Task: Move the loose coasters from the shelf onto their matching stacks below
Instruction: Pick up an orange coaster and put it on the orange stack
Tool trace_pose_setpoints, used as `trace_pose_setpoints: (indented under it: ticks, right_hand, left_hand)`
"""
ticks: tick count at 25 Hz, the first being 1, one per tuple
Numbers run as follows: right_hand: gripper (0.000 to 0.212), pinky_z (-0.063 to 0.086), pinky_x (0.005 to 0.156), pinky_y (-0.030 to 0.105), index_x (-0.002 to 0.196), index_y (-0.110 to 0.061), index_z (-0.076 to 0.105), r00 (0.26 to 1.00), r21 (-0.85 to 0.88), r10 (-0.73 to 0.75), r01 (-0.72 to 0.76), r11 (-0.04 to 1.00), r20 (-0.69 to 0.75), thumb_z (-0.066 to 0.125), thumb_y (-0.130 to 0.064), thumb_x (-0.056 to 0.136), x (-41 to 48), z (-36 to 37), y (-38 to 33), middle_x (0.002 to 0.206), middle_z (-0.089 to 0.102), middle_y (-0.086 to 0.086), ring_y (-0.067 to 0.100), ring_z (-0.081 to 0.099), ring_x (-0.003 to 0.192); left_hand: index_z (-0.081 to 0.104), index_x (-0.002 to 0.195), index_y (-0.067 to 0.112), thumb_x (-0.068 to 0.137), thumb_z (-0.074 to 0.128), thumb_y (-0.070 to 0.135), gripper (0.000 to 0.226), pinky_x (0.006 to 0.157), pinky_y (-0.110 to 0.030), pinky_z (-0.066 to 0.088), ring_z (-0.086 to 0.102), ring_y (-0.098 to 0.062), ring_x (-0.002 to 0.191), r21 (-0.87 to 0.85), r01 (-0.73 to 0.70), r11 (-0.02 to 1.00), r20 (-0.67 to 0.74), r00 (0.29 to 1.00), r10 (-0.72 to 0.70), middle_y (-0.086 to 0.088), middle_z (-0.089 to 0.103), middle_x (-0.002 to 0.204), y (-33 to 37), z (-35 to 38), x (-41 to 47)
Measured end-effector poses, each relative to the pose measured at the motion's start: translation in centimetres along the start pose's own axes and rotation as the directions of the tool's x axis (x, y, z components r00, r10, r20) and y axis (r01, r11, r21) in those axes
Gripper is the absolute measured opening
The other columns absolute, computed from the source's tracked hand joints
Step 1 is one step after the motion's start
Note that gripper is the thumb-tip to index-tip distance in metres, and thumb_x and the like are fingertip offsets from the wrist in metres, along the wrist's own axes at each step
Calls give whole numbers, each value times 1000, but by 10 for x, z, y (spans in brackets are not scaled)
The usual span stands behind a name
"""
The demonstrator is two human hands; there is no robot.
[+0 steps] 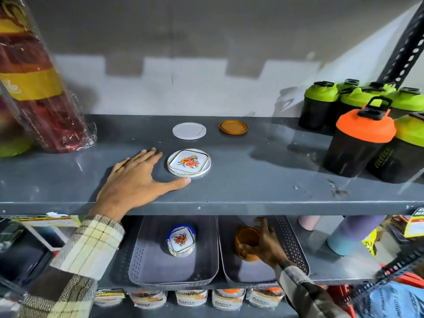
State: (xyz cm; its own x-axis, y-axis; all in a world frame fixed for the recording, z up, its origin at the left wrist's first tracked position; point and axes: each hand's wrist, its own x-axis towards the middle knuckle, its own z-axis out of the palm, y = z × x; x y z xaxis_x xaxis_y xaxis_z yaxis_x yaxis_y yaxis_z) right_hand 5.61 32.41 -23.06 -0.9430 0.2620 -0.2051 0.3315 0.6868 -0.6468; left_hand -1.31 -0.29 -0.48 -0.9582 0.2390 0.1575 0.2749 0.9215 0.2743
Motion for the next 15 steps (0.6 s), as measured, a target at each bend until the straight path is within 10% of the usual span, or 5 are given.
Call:
trace_pose_setpoints:
  ticks: [15]
  right_hand:
    - [83,25,108,49,140,-29,26,1000,-197,5,-4,980,5,76,-48,76,25,21,19,131,57,10,32,29,139]
  left_hand:
    - [27,157,31,48,28,107,133,123,-42,11,14,-6,153,-2,3,1000,-4,1000,-3,13,18,167,-1,1,2]
